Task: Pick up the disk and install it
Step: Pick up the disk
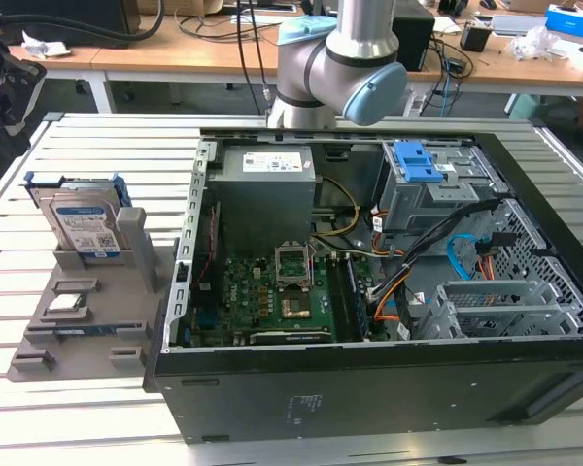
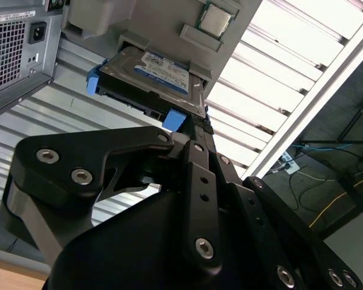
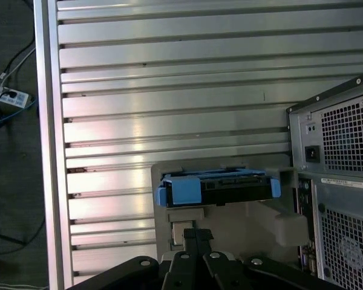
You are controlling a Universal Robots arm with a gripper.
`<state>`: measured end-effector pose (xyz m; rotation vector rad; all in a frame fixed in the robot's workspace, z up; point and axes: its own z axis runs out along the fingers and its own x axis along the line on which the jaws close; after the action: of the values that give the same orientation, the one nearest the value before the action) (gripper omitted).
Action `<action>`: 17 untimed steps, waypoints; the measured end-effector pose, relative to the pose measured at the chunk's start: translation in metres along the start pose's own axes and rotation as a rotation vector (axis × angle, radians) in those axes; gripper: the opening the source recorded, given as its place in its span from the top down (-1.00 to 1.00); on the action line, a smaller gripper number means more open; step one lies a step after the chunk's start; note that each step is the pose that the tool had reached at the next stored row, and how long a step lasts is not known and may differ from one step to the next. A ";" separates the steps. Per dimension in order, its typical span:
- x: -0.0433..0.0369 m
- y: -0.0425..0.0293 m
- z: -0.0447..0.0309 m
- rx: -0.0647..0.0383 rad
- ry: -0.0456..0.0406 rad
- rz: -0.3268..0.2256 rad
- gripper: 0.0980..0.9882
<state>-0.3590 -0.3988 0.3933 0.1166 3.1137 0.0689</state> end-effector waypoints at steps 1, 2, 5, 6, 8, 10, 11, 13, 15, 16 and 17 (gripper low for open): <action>0.0000 0.0000 0.0000 0.000 0.0000 0.000 0.98; 0.0000 0.0000 0.0000 0.000 0.0001 -0.002 0.98; 0.0000 0.0000 0.0000 -0.001 0.0024 -0.053 0.98; 0.0000 0.0000 0.0000 -0.002 0.0034 -0.074 0.98; 0.0000 0.0000 0.0000 -0.002 0.0049 -0.108 0.98; 0.0000 0.0000 0.0000 -0.004 0.0075 -0.165 0.98; 0.0000 0.0000 0.0000 -0.004 0.0083 -0.184 0.98; 0.0000 0.0000 0.0000 -0.005 0.0100 -0.221 0.98; 0.0000 0.0000 0.0000 -0.006 0.0117 -0.259 0.98; 0.0000 0.0000 0.0000 -0.007 0.0130 -0.289 0.98; 0.0000 0.0000 0.0000 -0.007 0.0144 -0.318 0.98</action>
<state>-0.3590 -0.3988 0.3933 -0.3799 3.0999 0.0743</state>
